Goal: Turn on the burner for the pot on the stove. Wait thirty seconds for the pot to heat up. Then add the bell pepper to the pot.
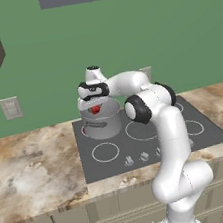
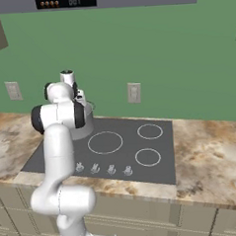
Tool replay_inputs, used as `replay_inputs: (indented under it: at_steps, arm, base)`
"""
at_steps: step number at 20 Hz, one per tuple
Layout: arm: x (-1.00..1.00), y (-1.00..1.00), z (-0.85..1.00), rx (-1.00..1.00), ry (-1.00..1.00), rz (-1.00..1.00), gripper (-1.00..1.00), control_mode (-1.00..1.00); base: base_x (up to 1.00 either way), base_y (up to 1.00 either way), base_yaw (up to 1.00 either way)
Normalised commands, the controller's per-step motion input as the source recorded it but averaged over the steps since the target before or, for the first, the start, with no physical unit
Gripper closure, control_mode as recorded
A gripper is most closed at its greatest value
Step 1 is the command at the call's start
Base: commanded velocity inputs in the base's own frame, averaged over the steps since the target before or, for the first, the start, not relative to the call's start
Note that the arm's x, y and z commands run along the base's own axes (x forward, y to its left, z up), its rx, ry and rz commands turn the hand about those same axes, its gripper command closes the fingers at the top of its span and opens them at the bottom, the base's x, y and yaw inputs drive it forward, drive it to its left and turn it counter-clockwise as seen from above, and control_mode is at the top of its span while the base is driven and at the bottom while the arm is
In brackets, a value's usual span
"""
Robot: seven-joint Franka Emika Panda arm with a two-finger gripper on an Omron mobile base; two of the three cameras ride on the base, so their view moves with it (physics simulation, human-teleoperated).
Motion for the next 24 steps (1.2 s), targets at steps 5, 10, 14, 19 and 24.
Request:
replay_inputs:
  at_steps: [5,10,14,19,24]
  arm:
    - [0.0,0.0,0.0,0.0,0.0,0.0,1.0,-1.0]
    - [0.0,0.0,0.0,0.0,0.0,0.0,1.0,-1.0]
    - [0.0,0.0,0.0,0.0,0.0,0.0,1.0,-1.0]
    - [0.0,0.0,0.0,0.0,0.0,0.0,1.0,-1.0]
    - [0.0,0.0,0.0,0.0,0.0,0.0,1.0,-1.0]
  base:
    - [0.0,0.0,0.0]
    - [0.0,0.0,0.0]
    - [0.0,0.0,0.0]
    - [0.0,0.0,0.0]
    - [0.0,0.0,0.0]
